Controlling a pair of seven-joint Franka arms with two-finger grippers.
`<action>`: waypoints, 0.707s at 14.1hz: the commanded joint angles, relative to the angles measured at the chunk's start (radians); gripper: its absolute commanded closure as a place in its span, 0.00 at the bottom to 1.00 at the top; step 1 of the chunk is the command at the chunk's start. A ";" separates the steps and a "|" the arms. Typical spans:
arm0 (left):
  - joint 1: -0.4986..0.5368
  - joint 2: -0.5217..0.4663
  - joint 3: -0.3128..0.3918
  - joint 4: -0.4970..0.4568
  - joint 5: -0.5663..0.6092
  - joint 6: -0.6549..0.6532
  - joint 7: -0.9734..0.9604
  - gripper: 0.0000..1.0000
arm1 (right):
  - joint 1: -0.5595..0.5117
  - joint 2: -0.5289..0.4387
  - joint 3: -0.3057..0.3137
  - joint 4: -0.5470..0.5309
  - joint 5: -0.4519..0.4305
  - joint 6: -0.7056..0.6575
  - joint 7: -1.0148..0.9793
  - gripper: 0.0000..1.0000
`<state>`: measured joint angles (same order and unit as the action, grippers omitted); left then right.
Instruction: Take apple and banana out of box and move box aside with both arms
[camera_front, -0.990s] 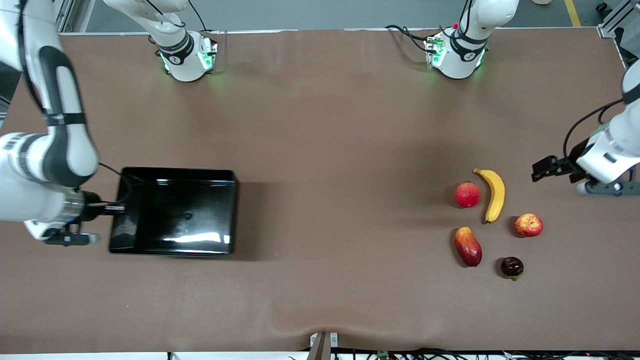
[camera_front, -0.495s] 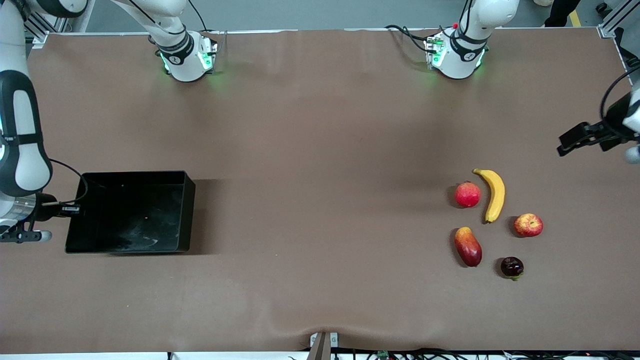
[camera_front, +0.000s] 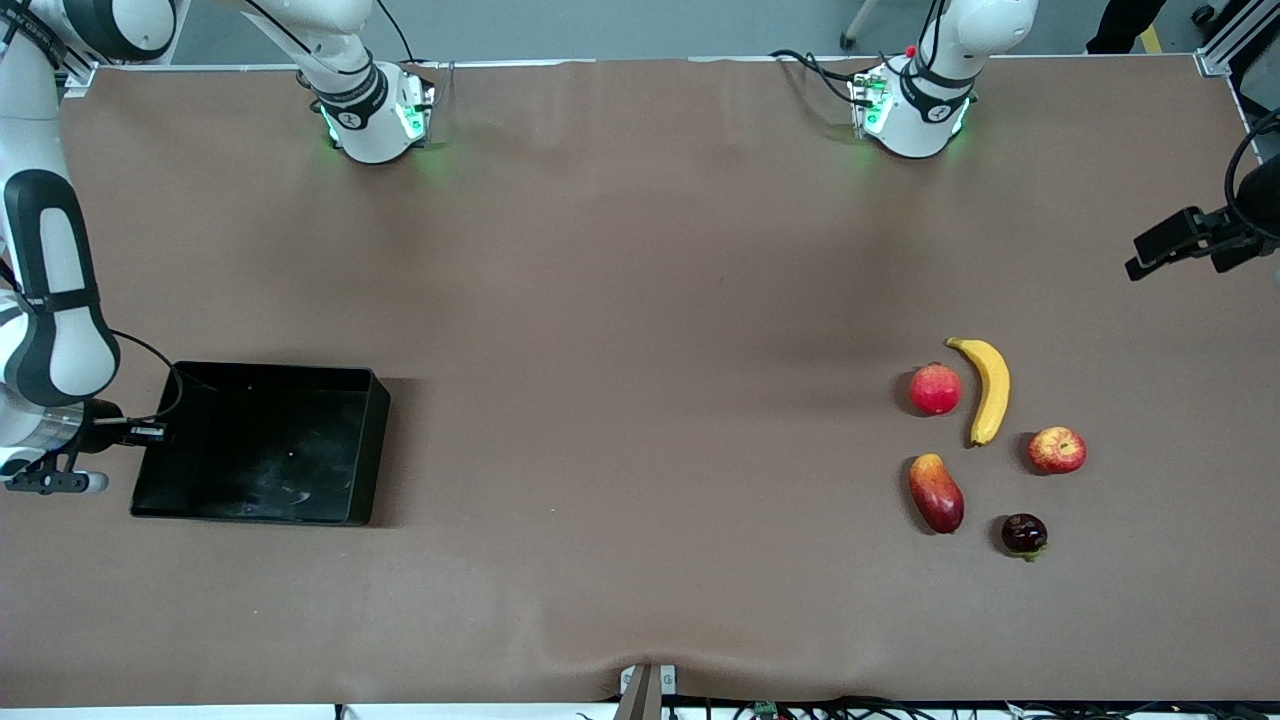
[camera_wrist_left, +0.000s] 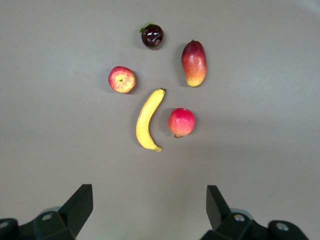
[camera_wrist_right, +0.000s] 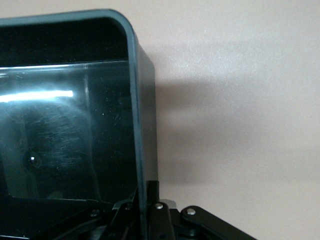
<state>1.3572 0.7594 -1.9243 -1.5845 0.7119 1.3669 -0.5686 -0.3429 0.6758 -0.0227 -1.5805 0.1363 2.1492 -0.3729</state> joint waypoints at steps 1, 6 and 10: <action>0.000 -0.011 -0.038 0.034 0.014 -0.045 0.009 0.00 | -0.025 -0.004 0.021 0.014 0.003 -0.023 0.019 0.22; -0.009 -0.009 -0.036 0.038 0.014 -0.045 0.015 0.00 | 0.005 -0.105 0.024 0.017 -0.104 -0.040 0.014 0.00; -0.004 -0.008 -0.035 0.037 0.012 -0.048 0.015 0.00 | 0.169 -0.248 0.024 0.011 -0.104 -0.164 0.055 0.00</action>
<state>1.3547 0.7590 -1.9460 -1.5727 0.7119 1.3495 -0.5686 -0.2612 0.5204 0.0060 -1.5289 0.0526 2.0261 -0.3629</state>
